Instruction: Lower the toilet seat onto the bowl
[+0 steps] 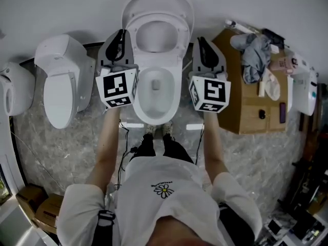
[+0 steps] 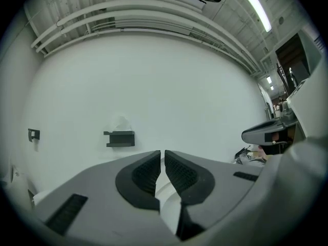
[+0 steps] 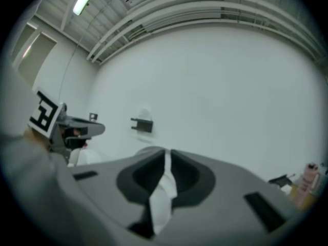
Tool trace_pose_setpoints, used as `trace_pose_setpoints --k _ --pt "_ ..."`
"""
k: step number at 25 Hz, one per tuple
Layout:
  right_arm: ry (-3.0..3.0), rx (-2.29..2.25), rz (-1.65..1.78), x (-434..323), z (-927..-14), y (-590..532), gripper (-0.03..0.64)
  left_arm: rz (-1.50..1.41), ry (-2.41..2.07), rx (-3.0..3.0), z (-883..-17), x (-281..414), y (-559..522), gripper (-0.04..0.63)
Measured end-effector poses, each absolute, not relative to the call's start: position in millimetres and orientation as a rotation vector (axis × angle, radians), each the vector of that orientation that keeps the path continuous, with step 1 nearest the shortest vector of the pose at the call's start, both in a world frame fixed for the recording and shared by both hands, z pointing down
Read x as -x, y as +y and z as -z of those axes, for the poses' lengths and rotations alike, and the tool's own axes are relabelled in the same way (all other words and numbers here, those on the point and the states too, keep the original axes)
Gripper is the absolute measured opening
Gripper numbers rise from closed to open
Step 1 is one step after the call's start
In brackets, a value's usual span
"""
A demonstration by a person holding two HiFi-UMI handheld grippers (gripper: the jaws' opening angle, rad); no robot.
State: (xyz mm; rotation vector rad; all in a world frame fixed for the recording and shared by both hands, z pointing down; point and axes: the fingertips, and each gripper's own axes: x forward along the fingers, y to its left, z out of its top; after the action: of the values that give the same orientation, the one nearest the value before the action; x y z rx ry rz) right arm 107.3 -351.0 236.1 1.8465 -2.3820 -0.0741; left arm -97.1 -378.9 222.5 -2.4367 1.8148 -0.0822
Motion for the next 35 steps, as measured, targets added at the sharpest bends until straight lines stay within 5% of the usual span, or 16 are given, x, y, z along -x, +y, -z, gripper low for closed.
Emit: trace_pose_setpoints --k 11,35 --pt "-2.399 -1.678 -0.018 -88.6 -289.2 -439.3 0.144 0.187 1.689 2.627 -289.0 74.5 -457.0 0.233" --pt "-2.189 -1.539 0.008 -86.2 -398.5 -540.3 0.158 0.494 1.686 2.632 -400.9 68.6 -547.0 0.232"
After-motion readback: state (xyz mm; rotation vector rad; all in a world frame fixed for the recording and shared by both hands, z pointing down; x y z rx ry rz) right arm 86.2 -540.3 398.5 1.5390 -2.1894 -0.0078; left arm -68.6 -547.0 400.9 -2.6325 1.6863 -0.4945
